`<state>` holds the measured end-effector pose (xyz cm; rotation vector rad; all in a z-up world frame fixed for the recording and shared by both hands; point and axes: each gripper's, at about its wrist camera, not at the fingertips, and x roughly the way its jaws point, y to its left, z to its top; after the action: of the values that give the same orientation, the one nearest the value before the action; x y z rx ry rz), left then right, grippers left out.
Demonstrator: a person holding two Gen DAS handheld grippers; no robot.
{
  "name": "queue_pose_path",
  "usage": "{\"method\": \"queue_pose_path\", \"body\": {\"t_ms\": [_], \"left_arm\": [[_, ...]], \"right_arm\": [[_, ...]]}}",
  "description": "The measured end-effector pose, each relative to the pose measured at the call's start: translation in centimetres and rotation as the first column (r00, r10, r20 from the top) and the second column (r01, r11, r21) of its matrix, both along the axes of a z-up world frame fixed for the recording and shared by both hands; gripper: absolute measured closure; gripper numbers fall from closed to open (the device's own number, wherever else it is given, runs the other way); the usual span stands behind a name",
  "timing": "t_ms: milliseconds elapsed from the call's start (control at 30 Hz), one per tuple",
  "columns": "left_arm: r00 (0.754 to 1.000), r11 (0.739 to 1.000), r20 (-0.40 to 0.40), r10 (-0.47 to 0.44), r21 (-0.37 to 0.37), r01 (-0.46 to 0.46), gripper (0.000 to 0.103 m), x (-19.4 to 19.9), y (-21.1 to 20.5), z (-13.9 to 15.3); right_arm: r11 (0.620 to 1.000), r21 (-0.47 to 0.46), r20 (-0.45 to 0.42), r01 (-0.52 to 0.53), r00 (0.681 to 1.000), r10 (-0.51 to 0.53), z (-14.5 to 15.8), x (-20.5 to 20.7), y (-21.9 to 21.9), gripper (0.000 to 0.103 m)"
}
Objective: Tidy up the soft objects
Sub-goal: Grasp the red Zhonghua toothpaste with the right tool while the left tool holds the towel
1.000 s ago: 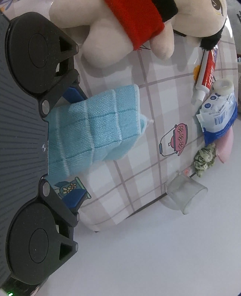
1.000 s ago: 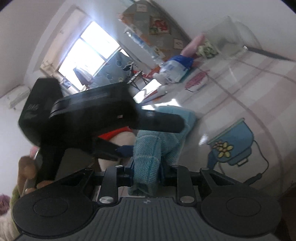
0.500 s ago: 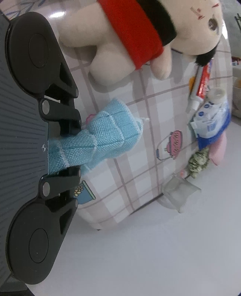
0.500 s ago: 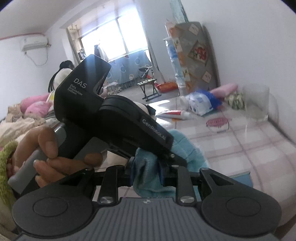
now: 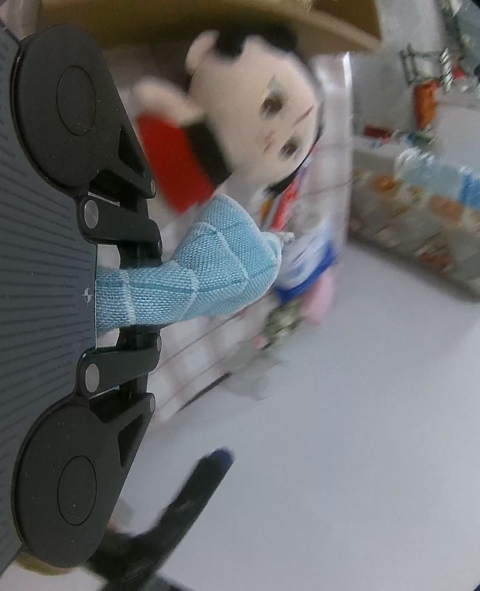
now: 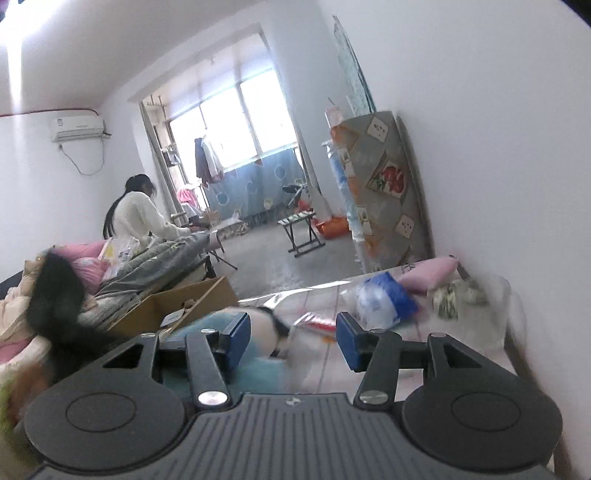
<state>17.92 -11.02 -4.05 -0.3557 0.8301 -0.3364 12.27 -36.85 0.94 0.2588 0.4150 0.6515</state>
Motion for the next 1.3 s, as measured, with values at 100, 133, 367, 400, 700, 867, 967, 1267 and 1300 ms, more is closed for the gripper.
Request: {"method": "queue_pose_path", "body": {"t_ms": [100, 133, 367, 400, 700, 867, 967, 1267, 1300], "left_arm": [[0.996, 0.997, 0.045, 0.074, -0.001, -0.074, 0.087, -0.7, 2.4, 1.2], [0.994, 0.995, 0.056, 0.098, -0.003, -0.098, 0.087, -0.9, 3.1, 1.5], [0.971, 0.974, 0.075, 0.226, -0.022, -0.225, 0.087, -1.3, 7.4, 2.2], [0.969, 0.971, 0.072, 0.237, -0.027, -0.236, 0.087, -1.4, 7.9, 2.1], [0.951, 0.951, 0.038, 0.306, -0.049, -0.304, 0.087, -2.4, 11.4, 1.0], [0.952, 0.951, 0.037, 0.305, -0.065, -0.302, 0.087, -2.7, 11.5, 1.2], [0.955, 0.955, 0.044, 0.293, -0.068, -0.29, 0.087, -3.5, 11.6, 1.3], [0.949, 0.945, 0.037, 0.314, -0.112, -0.308, 0.087, -6.0, 13.0, 2.1], [0.947, 0.943, 0.038, 0.319, -0.117, -0.313, 0.087, -6.4, 13.3, 2.3]], "right_arm": [[0.996, -0.064, -0.043, -0.065, 0.997, 0.062, -0.4, 6.3, 3.0, 0.07], [0.991, -0.085, -0.076, -0.102, 0.993, 0.095, -0.9, 8.6, 4.5, 0.07], [0.91, -0.348, -0.184, -0.223, 0.969, 0.167, -7.0, 18.7, 15.5, 0.07], [0.894, -0.382, -0.184, -0.236, 0.967, 0.177, -7.8, 19.5, 16.7, 0.07], [0.82, -0.516, -0.254, -0.246, 0.959, 0.128, -11.2, 22.6, 19.6, 0.088], [0.844, -0.48, -0.332, -0.238, 0.94, 0.076, -10.7, 20.5, 17.2, 0.092], [0.881, -0.414, -0.414, -0.228, 0.909, 0.041, -10.5, 17.9, 14.3, 0.092], [0.906, -0.343, -0.529, -0.248, 0.848, 0.032, -9.8, 9.0, 9.7, 0.092], [0.9, -0.36, -0.516, -0.246, 0.856, 0.028, -9.8, 8.8, 10.0, 0.091]]}}
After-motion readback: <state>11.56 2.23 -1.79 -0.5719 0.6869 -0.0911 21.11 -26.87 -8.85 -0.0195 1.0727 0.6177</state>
